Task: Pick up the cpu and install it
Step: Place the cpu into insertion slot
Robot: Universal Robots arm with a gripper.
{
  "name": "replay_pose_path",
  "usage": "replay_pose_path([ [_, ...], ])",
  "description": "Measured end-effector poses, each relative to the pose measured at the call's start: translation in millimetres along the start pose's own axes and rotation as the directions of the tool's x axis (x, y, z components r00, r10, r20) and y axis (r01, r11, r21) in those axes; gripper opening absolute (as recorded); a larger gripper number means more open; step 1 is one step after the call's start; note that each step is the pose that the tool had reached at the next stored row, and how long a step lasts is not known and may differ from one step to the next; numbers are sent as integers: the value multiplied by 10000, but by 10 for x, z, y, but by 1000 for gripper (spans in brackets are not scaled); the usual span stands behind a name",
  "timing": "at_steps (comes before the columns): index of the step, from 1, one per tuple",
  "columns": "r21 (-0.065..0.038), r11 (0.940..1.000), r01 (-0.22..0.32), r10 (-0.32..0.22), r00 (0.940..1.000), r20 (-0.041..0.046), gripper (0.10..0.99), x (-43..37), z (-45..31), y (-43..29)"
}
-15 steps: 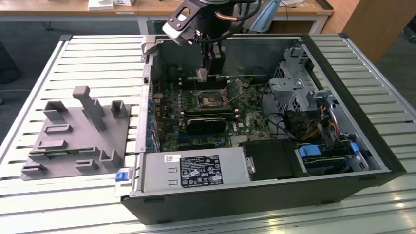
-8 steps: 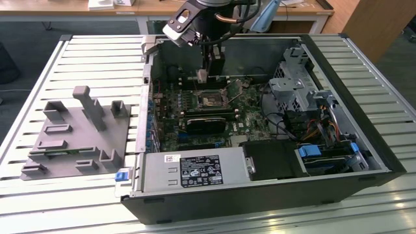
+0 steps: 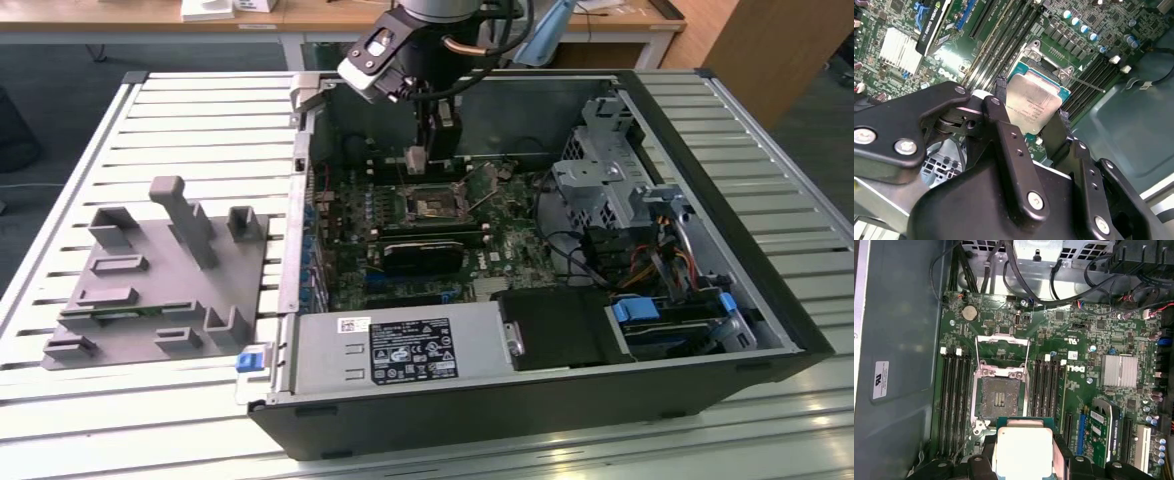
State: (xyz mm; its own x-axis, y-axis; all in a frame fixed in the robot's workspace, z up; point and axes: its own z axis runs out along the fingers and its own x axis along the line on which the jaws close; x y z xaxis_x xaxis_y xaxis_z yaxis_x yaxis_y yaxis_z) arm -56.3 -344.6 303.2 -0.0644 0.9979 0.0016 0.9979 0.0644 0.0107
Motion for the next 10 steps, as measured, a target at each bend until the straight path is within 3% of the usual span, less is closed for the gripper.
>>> replay_pose_path([
  [10,-9,10000,1,-1,10000,16,533,101,157,28],
])
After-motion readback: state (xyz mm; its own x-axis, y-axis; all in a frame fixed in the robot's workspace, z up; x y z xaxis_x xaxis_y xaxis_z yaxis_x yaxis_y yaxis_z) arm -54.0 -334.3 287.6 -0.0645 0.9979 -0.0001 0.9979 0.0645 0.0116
